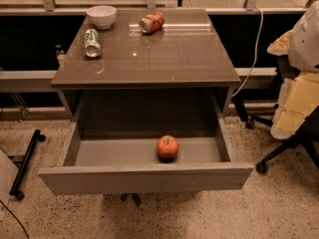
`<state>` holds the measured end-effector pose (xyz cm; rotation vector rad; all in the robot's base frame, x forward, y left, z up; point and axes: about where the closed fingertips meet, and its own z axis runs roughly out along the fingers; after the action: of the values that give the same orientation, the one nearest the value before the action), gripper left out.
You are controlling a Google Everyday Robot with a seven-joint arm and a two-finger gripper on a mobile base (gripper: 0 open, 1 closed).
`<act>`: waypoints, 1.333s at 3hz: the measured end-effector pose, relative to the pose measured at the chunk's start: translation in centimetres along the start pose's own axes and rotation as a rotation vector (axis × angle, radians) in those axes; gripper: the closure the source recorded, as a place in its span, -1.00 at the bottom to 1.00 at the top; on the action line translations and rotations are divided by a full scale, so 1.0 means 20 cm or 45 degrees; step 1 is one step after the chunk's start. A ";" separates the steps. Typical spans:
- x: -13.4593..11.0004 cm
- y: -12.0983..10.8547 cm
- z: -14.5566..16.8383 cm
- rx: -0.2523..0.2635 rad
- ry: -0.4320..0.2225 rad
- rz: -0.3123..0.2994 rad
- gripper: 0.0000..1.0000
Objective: Pick apple from top drawer and place on counter
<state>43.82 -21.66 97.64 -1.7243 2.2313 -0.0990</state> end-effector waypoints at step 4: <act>-0.13 -0.03 0.37 -0.082 -0.237 -0.028 -1.00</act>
Offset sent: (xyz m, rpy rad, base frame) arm 0.0137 0.0162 -0.0247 0.0566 -0.0210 0.0478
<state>47.10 -18.24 91.32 -1.7150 2.1022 0.1254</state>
